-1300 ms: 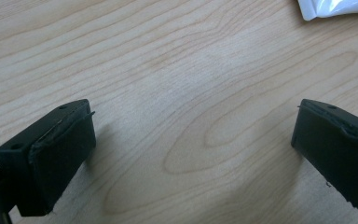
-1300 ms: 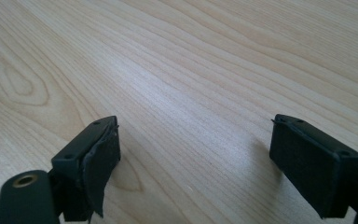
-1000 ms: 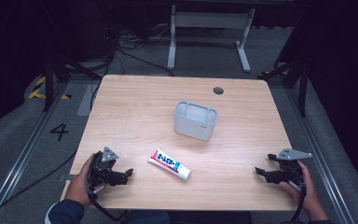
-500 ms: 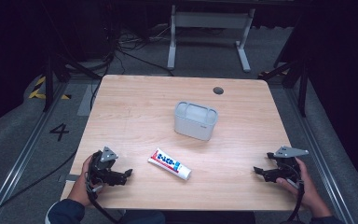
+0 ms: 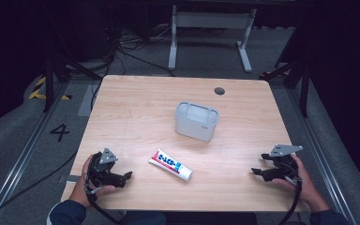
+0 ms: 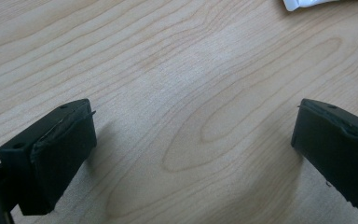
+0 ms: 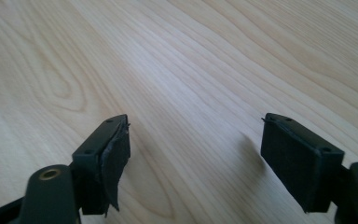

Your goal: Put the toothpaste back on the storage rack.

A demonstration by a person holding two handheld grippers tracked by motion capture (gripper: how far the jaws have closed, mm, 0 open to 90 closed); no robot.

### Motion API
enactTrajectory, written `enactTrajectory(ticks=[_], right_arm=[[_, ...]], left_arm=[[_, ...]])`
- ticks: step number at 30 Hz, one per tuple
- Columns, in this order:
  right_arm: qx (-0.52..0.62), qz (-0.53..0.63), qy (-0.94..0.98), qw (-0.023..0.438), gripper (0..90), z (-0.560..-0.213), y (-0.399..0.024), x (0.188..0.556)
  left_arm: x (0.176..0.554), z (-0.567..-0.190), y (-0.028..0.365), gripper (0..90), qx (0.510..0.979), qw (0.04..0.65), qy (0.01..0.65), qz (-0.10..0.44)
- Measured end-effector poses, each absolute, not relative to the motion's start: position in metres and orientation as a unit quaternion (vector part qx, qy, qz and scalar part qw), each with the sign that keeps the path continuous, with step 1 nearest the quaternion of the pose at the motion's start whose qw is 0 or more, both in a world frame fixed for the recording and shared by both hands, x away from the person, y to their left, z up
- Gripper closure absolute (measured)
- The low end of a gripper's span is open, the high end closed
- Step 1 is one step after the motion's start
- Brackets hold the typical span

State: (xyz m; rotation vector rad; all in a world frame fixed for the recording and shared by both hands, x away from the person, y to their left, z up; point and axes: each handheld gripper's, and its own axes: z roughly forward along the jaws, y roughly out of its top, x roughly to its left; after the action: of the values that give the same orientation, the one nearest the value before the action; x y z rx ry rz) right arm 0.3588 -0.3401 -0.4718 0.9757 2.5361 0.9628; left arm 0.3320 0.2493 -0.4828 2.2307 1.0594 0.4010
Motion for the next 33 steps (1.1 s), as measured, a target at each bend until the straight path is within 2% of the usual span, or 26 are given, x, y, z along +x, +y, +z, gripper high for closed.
enactTrajectory(ticks=[15, 33], right_arm=[[0.251, 0.341, 0.899, 0.11, 29.5, -0.441, -0.277, 0.367], [0.193, 0.331, 0.918, 0.102, 31.0, -0.436, -0.232, 0.364]], left_arm=[[0.329, -0.483, 0.251, 0.5, 0.845, 0.317, 0.403, 0.149], [0.329, -0.483, 0.251, 0.5, 0.846, 0.317, 0.402, 0.148]])
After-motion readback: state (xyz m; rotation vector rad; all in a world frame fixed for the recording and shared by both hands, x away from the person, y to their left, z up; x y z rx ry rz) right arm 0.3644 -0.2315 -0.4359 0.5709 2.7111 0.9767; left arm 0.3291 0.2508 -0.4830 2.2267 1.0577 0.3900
